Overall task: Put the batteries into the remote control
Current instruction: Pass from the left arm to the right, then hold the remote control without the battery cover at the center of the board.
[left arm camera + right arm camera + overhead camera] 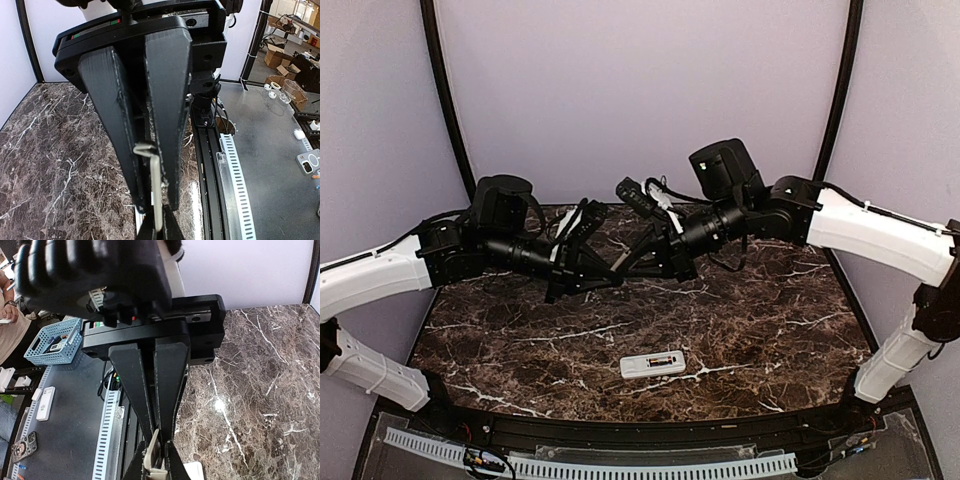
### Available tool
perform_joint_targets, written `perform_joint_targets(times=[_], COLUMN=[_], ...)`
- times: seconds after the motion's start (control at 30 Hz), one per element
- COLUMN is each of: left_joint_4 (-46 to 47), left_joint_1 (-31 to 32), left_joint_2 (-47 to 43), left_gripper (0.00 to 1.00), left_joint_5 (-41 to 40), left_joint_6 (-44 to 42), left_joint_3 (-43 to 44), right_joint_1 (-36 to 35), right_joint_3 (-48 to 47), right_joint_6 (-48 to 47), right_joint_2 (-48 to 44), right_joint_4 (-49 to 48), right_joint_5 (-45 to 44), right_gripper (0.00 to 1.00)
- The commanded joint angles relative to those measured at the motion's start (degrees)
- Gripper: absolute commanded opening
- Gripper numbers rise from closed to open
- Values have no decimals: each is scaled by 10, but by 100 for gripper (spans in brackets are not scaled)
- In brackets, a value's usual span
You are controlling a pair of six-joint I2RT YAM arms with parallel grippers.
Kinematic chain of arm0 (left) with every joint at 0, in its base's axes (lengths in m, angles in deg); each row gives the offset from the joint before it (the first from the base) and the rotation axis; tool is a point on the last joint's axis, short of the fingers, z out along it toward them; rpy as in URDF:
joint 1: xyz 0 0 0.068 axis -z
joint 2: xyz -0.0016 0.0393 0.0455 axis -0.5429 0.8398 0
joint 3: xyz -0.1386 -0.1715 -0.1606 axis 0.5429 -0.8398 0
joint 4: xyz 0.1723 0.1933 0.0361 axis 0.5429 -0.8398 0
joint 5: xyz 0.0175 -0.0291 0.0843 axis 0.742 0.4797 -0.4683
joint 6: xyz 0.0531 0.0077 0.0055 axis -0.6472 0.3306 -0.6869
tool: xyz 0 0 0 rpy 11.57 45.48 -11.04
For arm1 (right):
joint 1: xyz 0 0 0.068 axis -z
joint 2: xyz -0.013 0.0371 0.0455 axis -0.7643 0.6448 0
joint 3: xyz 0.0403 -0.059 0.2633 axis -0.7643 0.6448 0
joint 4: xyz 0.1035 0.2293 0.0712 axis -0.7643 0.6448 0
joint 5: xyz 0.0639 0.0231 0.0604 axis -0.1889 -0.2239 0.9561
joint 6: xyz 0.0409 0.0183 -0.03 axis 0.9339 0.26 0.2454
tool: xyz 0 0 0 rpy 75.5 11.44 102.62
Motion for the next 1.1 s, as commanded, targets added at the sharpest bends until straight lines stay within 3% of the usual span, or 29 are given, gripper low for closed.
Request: perform_joint_targets(times=[0.0,0.17,0.23,0.27,0.37,0.4,0.57,0.7,0.8,0.93,1.07], left_joint_4=[12,10,-3,-25,-41,-29,-2,46,104,181,222], left_joint_1=[3,2,2,2,2,2,2,3,2,2,3], left_joint_2=[-17,-19,-9,-3,11,7,-14,-35,-55,-57,-61], left_gripper=[0,0,10,19,28,31,63,75,78,76,75], left_joint_5=[14,11,14,15,13,12,-8,-28,-56,-93,-167], left_joint_6=[4,5,-1,-7,-9,-9,-13,-9,22,72,38], left_joint_3=[1,1,16,24,37,33,9,-22,-59,-82,-101], right_joint_1=[-5,-5,-5,-5,-5,-5,-1,15,30,65,82], right_joint_3=[17,21,21,21,20,20,25,42,76,125,198], right_joint_6=[2,1,0,0,-1,-1,2,34,81,276,386], right_joint_2=[-18,-21,-22,-22,-21,-21,-31,-52,-80,-108,-142], right_joint_4=[-37,-36,-36,-36,-31,-30,-25,-51,-100,-158,-212], right_joint_5=[3,-6,-9,-10,-15,-16,-35,-39,-61,-132,-159], right_gripper=[0,0,0,0,0,0,0,0,0,0,0])
